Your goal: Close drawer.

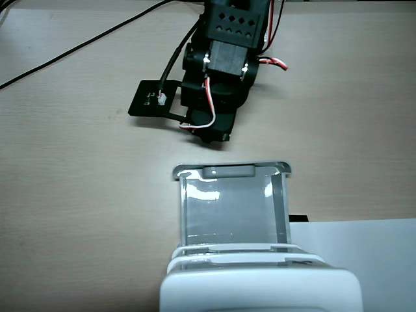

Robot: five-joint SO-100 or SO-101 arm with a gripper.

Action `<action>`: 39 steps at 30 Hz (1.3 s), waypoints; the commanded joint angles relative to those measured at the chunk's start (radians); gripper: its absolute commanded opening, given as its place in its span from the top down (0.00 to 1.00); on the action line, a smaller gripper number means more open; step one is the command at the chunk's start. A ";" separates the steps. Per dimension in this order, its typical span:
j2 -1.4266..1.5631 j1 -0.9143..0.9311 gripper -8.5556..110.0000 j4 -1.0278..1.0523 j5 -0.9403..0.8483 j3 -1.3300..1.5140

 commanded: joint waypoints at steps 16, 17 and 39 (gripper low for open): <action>-0.023 -0.129 0.93 -0.178 -0.115 0.055; -0.031 -0.135 0.93 -0.187 -0.118 0.054; -0.494 -0.189 0.93 -0.445 -0.078 -0.244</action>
